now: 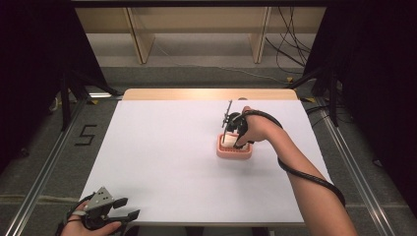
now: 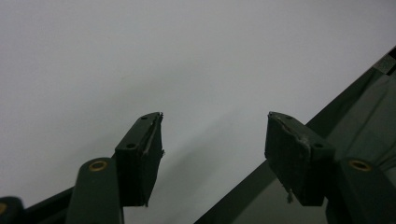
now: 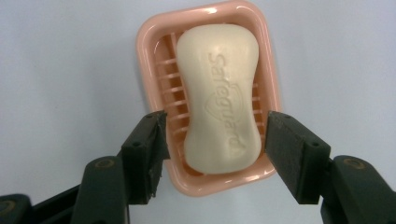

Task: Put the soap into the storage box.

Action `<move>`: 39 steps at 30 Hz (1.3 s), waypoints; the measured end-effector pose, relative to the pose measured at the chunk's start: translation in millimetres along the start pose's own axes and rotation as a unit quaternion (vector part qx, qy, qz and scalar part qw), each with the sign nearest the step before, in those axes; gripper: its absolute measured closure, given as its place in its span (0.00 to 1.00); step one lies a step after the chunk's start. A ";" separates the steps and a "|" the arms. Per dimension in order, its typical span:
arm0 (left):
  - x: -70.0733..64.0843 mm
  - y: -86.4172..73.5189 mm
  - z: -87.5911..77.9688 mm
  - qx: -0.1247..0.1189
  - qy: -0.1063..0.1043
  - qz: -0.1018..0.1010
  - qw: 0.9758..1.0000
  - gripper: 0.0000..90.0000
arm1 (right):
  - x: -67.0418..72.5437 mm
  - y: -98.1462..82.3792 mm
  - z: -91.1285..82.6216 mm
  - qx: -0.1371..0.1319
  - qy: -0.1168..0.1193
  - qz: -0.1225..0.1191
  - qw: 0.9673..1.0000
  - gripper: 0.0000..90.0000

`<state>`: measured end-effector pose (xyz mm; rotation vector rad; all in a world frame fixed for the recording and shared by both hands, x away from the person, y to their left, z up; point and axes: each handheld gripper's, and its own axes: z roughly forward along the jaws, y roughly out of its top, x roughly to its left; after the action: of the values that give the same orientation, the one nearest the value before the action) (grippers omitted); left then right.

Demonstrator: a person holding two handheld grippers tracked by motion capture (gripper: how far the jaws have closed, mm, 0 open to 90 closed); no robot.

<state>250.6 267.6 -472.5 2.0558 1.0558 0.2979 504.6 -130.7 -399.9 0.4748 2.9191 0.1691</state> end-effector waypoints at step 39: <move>3.0 0.6 1.3 0.000 0.016 0.013 1.000 0.41 | 48.3 -84.5 -1.8 -0.055 0.001 0.107 0.993 0.53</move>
<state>253.6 269.0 -473.3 2.0727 1.0501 0.3449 433.5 -194.9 -417.6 0.7681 2.8370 0.3581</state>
